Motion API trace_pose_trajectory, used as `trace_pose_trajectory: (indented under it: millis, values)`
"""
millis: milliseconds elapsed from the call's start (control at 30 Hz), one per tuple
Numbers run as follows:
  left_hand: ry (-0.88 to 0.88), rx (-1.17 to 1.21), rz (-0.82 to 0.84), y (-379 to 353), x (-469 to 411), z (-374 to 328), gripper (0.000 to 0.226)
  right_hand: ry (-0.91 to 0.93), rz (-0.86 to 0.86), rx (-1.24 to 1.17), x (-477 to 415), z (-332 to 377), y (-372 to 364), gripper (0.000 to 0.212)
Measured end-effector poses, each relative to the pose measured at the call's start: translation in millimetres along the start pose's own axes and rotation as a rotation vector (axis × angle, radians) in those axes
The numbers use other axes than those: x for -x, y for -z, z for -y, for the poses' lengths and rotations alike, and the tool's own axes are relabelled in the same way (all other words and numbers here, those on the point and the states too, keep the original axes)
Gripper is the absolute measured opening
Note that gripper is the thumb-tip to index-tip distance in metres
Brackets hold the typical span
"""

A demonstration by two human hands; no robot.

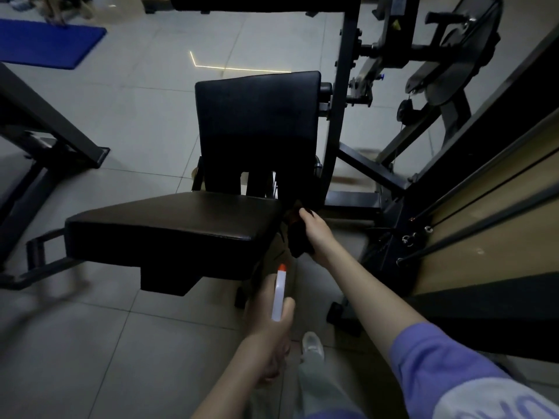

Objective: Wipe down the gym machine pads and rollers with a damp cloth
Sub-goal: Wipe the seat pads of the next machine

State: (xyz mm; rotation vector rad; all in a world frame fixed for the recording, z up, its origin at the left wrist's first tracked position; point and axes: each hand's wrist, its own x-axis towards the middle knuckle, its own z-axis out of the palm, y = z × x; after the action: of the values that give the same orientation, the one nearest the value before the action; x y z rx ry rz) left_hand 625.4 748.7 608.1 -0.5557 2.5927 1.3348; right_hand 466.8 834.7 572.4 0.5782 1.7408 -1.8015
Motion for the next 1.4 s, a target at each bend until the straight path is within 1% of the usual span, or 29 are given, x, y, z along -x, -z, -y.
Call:
trace_pose_trajectory:
  millis: [33,67,100,133,167,200,233,300,367,433,533,600,667,733,867,967,1033,1100,1133,1233,1333,1400]
  values:
    - [0.053,0.019,0.006,5.0,7.1,3.6,0.038,0.007,0.023,0.007,1.9,2.3,-11.0,0.042]
    - [0.172,0.076,0.029,10.2,14.9,3.0,0.039,0.010,0.043,0.006,3.4,4.2,-20.5,0.042]
    - [0.338,0.146,0.077,14.2,22.6,6.0,0.041,0.017,0.051,-0.009,7.3,6.3,-29.4,0.042]
    - [0.464,0.196,0.132,19.1,29.5,8.9,0.041,0.022,0.043,-0.027,9.4,5.9,-35.7,0.042]
    - [0.491,0.209,0.154,22.2,34.6,16.6,0.035,0.023,0.028,-0.052,13.9,5.7,-40.6,0.042]
    - [0.470,0.210,0.163,25.1,38.5,21.8,0.025,0.024,0.019,-0.073,20.1,5.5,-43.4,0.041]
    - [0.428,0.194,0.143,28.7,39.2,27.4,0.029,0.028,0.010,-0.092,26.1,5.5,-45.2,0.041]
    - [0.397,0.168,0.104,34.2,40.5,32.6,0.045,0.043,0.010,-0.114,42.9,5.3,-45.7,0.039]
    - [0.349,0.192,0.052,37.2,41.4,37.5,0.043,0.072,0.034,-0.154,61.1,3.8,-45.3,0.037]
    - [0.245,0.163,0.018,43.4,46.8,43.0,0.039,0.125,0.045,-0.189,80.2,2.0,-46.4,0.036]
    - [0.189,0.177,-0.018,48.1,51.6,49.5,0.044,0.169,-0.012,-0.231,90.0,4.5,-55.7,0.038]
    - [0.118,0.174,-0.034,49.4,53.9,53.7,0.048,0.131,-0.056,-0.312,89.4,11.9,-64.2,0.037]
    - [0.034,0.163,-0.047,51.3,52.6,59.5,0.039,0.094,-0.079,-0.363,87.7,17.5,-68.1,0.036]
    - [-0.008,0.154,-0.056,51.6,49.8,66.6,0.033,0.079,-0.074,-0.359,95.0,18.0,-67.0,0.037]
    - [-0.036,0.152,-0.081,54.8,45.4,68.9,0.043,0.112,-0.009,-0.304,126.0,16.2,-67.1,0.038]
    - [-0.050,0.154,-0.092,57.1,43.6,66.6,0.050,0.157,-0.035,-0.263,137.8,18.7,-74.0,0.042]
    - [-0.046,0.145,-0.091,57.3,41.7,66.1,0.048,0.171,-0.091,-0.213,135.5,21.4,-77.8,0.041]
    - [-0.055,0.135,-0.077,58.5,40.4,64.7,0.037,0.168,-0.137,-0.199,129.9,25.3,-79.7,0.040]
    - [-0.055,0.127,-0.067,58.1,39.5,64.8,0.035,0.161,-0.146,-0.207,124.3,25.1,-79.3,0.039]
    - [-0.014,0.124,-0.064,55.7,36.9,67.1,0.043,0.096,-0.118,-0.275,101.7,23.6,-71.8,0.037]
    - [-0.041,0.108,-0.046,56.3,38.3,62.4,0.037,-0.006,-0.086,-0.349,76.5,23.5,-64.9,0.037]
    - [-0.047,0.112,-0.029,57.7,40.1,57.0,0.034,-0.019,-0.108,-0.363,65.3,25.0,-66.2,0.039]
